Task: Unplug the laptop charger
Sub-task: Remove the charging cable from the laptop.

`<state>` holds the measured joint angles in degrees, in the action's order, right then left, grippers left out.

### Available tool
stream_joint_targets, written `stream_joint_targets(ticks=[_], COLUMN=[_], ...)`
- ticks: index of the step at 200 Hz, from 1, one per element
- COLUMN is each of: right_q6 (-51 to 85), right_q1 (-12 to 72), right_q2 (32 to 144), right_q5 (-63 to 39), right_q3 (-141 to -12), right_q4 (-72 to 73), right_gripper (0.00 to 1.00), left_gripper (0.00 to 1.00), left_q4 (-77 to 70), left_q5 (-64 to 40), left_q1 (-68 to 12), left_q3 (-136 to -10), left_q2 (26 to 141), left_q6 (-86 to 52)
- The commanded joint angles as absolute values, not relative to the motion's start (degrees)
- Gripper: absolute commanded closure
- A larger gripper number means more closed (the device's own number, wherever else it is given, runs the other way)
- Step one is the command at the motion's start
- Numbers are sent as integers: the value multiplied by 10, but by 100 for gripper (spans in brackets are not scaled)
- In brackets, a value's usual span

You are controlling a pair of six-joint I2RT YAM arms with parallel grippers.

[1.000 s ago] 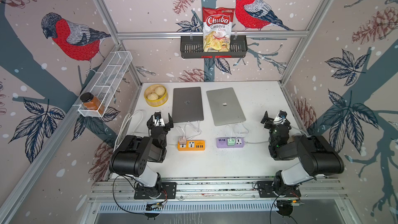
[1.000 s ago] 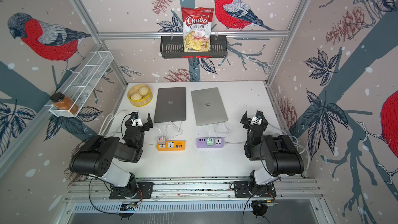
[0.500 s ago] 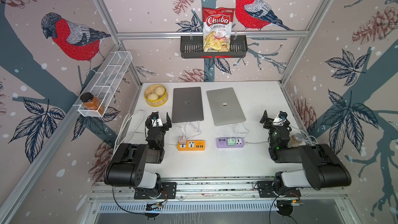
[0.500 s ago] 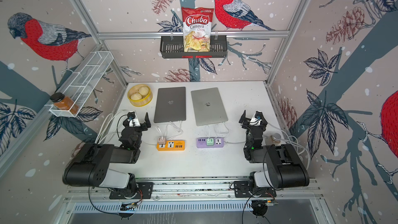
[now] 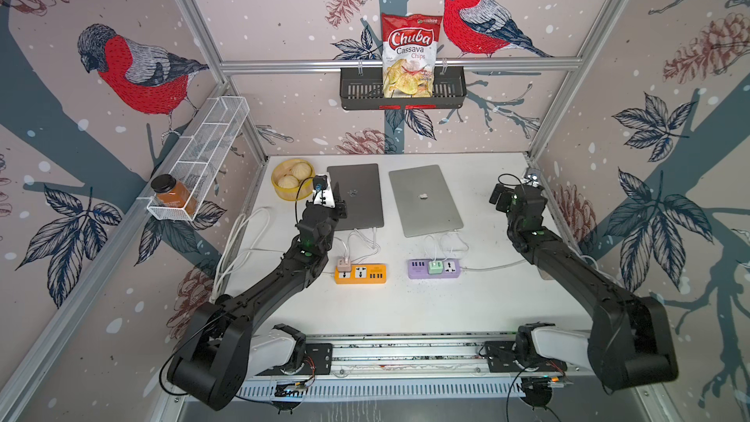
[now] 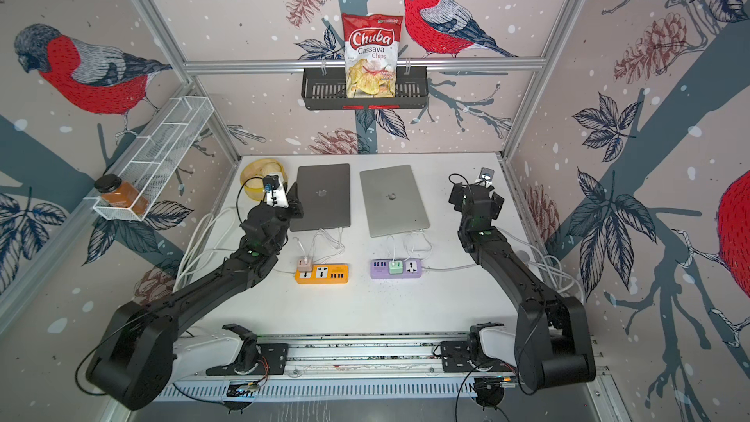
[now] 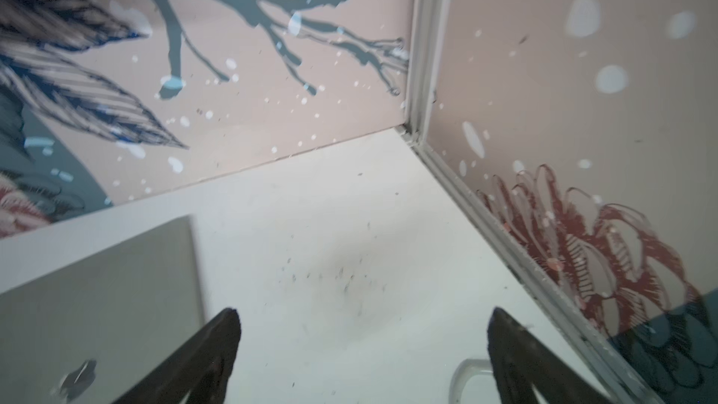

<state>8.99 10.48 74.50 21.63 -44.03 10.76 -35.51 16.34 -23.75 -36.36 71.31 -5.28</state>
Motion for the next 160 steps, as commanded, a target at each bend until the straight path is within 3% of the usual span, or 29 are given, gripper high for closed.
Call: stream_joint_targets(ticks=[1, 39, 87, 106, 160], right_q6=[71, 78, 105, 116, 122], right_q1=[112, 159, 210, 218, 203], right_q2=[790, 846, 825, 809, 807], right_q5=[137, 162, 176, 163, 119], right_q3=[-481, -476, -458, -449, -428], right_q4=[-60, -86, -72, -71, -54], right_gripper=[0, 1, 11, 19, 39], left_gripper=[70, 82, 87, 87, 74], left_q4=[-261, -213, -188, -173, -204], left_q5=[68, 25, 43, 44, 23], left_q1=[-254, -298, -359, -368, -380], left_q3=[-407, -493, -569, -608, -622], left_q2=[755, 862, 989, 1031, 1070], left_q6=[-123, -148, -174, -200, -228])
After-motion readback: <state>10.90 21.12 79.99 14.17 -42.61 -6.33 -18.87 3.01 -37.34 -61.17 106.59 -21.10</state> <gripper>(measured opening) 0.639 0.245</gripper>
